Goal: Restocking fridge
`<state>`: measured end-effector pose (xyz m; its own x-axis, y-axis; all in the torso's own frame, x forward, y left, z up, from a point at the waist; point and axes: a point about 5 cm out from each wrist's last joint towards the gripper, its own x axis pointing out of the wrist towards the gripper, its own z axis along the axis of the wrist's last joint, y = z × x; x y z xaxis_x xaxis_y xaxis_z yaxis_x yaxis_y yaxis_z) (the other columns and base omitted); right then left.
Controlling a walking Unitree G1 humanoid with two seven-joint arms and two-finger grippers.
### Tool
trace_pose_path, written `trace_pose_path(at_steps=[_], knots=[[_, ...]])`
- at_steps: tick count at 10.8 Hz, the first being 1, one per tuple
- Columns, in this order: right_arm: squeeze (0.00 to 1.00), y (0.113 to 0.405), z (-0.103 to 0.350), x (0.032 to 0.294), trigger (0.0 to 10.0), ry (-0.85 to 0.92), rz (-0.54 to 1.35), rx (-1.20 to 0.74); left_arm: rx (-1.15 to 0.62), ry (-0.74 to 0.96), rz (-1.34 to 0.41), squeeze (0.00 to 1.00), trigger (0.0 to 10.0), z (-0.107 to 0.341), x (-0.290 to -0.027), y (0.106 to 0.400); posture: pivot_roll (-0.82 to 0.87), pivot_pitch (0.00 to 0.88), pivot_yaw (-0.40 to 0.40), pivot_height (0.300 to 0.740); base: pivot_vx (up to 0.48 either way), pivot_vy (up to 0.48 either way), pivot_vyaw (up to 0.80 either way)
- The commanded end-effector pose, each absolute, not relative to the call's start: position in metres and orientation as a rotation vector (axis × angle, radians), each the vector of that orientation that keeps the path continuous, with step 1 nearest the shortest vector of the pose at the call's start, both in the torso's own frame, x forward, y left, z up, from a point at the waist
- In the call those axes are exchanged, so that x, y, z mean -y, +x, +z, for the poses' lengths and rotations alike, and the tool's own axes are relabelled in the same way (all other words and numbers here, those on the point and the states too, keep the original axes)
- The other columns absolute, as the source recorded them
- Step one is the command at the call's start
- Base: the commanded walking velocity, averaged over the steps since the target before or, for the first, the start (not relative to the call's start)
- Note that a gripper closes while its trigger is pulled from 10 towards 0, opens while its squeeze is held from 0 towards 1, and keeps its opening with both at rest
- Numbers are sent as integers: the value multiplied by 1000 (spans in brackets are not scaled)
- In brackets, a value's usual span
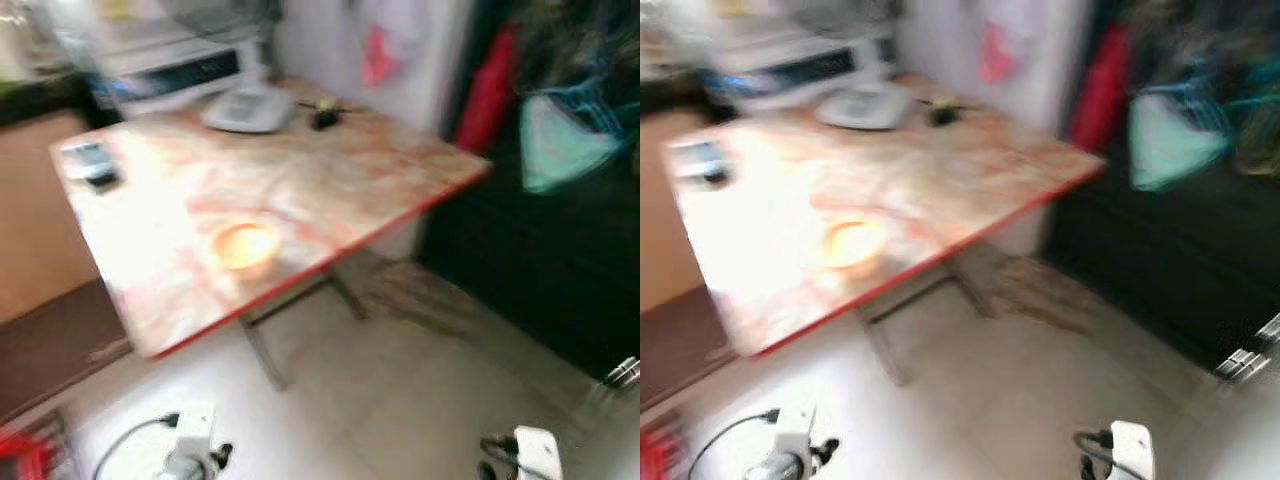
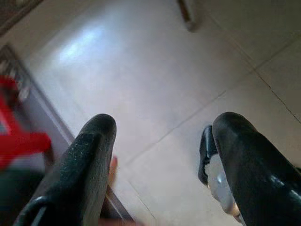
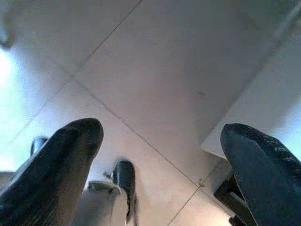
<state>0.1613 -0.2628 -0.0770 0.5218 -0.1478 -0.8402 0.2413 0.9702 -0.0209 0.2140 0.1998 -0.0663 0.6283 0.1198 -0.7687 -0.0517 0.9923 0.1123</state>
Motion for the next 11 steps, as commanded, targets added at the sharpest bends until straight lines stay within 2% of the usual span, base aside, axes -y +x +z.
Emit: trace_pose_path(at_steps=[1, 5, 11], knots=[[0, 161, -77, 262, 10000, 96, -222, -1001, -881, 78, 119, 0, 10000, -67, -204, 212, 95, 0, 9, 740, 0, 0, 800], [0, 162, -77, 261, 10000, 82, -205, -1006, -823, 64, 139, 0, 10000, -64, -205, 215, 100, 0, 13, 740, 0, 0, 762], [0, 163, -77, 261, 10000, 41, -162, -1014, -637, 67, 186, 0, 10000, -52, -207, 223, 104, 0, 20, 740, 0, 0, 0]])
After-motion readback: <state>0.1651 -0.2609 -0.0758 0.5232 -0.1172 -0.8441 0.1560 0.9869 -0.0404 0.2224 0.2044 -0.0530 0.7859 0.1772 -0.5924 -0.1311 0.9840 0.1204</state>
